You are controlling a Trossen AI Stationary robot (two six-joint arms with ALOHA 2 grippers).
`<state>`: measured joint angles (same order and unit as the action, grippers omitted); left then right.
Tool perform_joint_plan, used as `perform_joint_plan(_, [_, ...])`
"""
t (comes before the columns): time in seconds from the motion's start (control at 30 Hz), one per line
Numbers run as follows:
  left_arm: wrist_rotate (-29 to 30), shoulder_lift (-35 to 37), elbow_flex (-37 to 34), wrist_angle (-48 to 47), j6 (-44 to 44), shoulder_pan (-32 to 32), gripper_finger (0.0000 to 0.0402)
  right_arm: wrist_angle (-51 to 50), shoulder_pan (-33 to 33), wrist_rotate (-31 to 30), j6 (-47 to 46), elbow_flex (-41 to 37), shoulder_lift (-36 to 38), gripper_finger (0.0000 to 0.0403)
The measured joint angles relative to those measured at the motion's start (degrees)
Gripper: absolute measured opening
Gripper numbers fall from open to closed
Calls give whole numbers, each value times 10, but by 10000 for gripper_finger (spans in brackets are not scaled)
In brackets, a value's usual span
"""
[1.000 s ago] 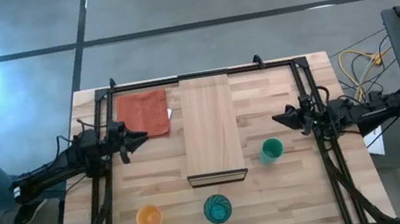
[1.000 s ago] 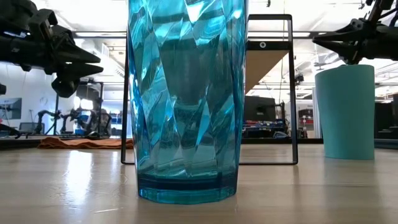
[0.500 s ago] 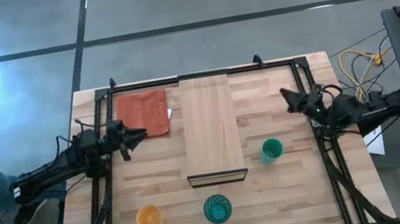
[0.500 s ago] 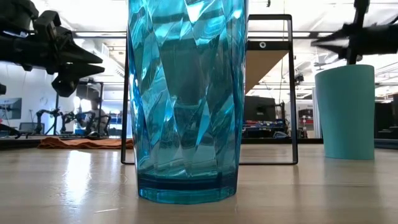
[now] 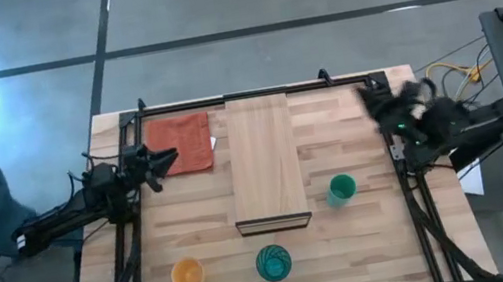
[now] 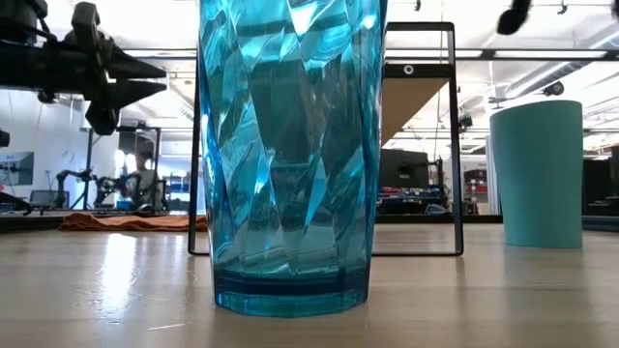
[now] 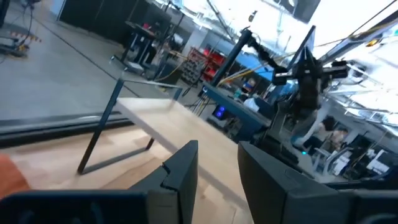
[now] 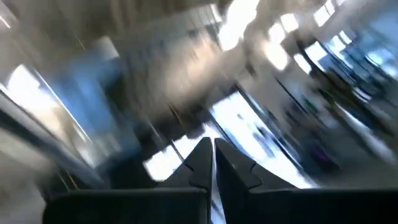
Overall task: Stack small to large cups/mugs on shelf
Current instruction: Put the yellow mug on the shelf
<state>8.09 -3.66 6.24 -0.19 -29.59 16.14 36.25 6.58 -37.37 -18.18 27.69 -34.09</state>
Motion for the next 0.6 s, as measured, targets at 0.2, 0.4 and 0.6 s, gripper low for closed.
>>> perform_joint_plan(0.2, [-3, 1, 0, 0, -44, 0, 99, -928, -5, -45, -398, 298, -76, 35])
perform_joint_plan(0.4, [-5, -2, 0, 16, -60, 0, 99, -1176, 3, 40, -463, 458, -177, 74])
perform_joint_plan(0.6, [40, -4, 0, 40, -28, 0, 99, -1207, 2, 49, -420, 518, -253, 116])
